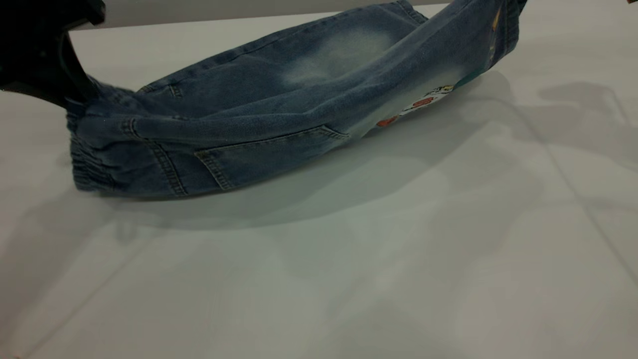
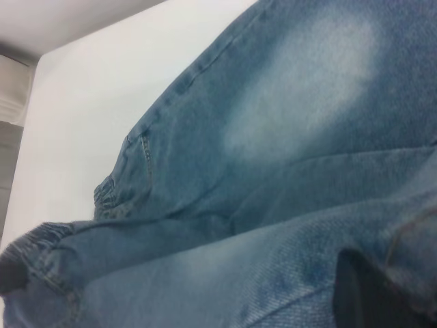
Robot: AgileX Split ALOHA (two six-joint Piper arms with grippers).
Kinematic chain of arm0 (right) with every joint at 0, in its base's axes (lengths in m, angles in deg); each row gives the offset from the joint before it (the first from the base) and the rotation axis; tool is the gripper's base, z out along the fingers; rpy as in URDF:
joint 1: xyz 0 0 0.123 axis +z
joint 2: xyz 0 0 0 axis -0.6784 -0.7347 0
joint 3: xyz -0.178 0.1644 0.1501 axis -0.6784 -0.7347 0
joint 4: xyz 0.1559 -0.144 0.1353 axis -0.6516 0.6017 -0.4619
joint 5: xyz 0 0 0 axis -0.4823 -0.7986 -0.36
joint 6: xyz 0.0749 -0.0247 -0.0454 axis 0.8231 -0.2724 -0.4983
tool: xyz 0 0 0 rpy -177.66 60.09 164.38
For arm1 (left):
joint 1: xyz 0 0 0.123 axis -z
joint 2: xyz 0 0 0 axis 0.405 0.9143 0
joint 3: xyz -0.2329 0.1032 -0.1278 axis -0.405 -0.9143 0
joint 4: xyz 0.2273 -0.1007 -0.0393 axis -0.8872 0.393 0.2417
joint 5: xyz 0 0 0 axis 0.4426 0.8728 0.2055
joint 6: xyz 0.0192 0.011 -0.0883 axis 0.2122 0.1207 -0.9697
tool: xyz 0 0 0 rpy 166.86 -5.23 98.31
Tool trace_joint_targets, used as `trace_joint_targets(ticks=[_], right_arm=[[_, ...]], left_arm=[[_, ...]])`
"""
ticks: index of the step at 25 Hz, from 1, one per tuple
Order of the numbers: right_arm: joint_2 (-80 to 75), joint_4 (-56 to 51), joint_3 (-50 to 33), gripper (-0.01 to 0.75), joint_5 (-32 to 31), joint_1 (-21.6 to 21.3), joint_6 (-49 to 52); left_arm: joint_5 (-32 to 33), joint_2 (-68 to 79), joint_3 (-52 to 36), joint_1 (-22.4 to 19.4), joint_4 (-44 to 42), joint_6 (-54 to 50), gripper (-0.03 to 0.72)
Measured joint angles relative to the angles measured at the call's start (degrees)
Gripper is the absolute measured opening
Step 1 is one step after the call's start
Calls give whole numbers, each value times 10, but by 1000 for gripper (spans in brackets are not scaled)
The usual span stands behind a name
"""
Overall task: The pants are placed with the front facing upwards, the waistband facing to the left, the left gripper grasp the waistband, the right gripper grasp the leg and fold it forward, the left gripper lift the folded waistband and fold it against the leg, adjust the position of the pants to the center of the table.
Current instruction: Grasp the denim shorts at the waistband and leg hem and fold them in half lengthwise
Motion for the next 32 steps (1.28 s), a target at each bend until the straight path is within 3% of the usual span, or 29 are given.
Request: trace_joint_targets(ticks=[15,25,32], right_arm=[[-49,138,153,27,-4,19,166],[-160,238,316,27,-43,70,286],[-226,290,439,27,-73,76,359]], left_arm=[[20,38,66,-3,-2,4,66],[30,60,75,-84,0,22,66],[62,102,153,-92,1,31,66]])
